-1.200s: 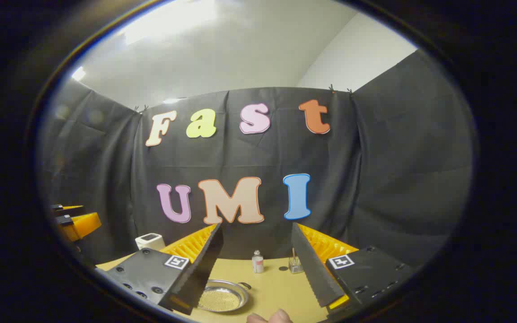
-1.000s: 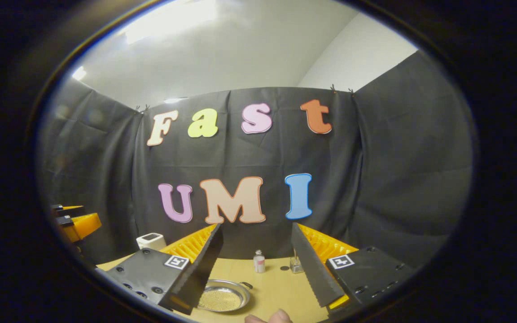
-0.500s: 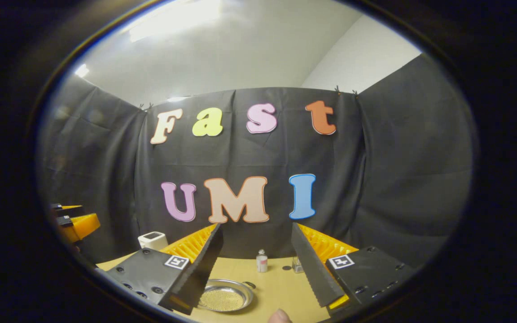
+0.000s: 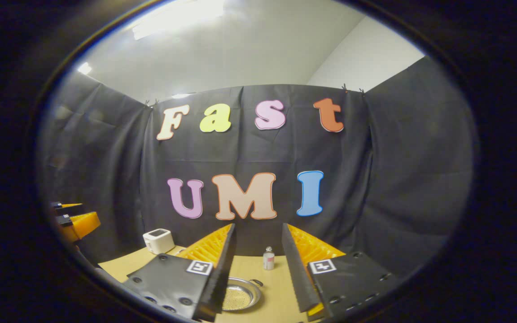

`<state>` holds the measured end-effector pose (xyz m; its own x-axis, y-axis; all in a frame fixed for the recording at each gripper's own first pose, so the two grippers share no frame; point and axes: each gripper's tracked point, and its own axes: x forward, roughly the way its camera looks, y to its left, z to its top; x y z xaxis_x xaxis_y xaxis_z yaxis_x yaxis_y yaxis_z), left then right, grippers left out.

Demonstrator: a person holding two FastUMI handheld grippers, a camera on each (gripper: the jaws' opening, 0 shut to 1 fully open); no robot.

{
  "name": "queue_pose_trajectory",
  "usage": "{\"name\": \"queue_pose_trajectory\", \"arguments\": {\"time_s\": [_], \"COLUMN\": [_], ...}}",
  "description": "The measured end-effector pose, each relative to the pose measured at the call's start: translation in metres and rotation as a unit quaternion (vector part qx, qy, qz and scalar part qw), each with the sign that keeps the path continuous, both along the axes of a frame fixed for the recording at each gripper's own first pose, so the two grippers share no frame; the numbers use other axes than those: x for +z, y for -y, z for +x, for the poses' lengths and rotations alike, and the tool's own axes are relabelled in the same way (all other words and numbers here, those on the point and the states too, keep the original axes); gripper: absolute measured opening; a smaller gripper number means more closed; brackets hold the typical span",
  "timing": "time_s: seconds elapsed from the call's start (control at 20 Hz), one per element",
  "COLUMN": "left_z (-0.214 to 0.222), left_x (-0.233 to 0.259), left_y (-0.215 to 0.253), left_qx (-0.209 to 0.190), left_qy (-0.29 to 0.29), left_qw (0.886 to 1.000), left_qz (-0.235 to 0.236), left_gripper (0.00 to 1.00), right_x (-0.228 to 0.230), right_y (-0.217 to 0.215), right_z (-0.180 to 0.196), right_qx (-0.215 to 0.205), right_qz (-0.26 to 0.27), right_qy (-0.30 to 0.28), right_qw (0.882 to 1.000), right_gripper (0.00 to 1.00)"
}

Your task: First push the handle of the pot to place it horizontally, then grasp the pot with both hands and set it on the induction cooktop.

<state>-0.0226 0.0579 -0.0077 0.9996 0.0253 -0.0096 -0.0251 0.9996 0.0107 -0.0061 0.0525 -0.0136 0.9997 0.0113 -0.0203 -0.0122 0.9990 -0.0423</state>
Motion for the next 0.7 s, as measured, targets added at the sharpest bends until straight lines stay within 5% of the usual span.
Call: {"name": "queue_pose_trajectory", "arguments": {"time_s": [0.15, 0.2, 0.3, 0.7], "left_z": [-0.005, -0.008, -0.012, -0.004], "left_x": [-0.006, -0.007, -0.010, -0.039], "left_y": [-0.013, -0.017, -0.023, -0.040], "left_qx": [-0.002, 0.000, -0.002, 0.015], "left_qy": [-0.006, -0.008, -0.010, -0.035], "left_qw": [1.000, 1.000, 1.000, 0.999], "left_qz": [0.002, 0.002, -0.003, -0.019], "left_gripper": [0.92, 0.92, 0.92, 0.95], "right_x": [-0.004, -0.008, -0.013, -0.086], "right_y": [-0.012, -0.012, -0.023, -0.055], "right_z": [-0.002, 0.004, -0.003, 0.015], "right_qx": [-0.007, -0.005, 0.004, 0.052], "right_qz": [-0.006, -0.007, 0.001, 0.033], "right_qy": [0.004, 0.003, -0.007, -0.116], "right_qw": [1.000, 1.000, 1.000, 0.991], "right_gripper": [0.25, 0.23, 0.03, 0.04]}}
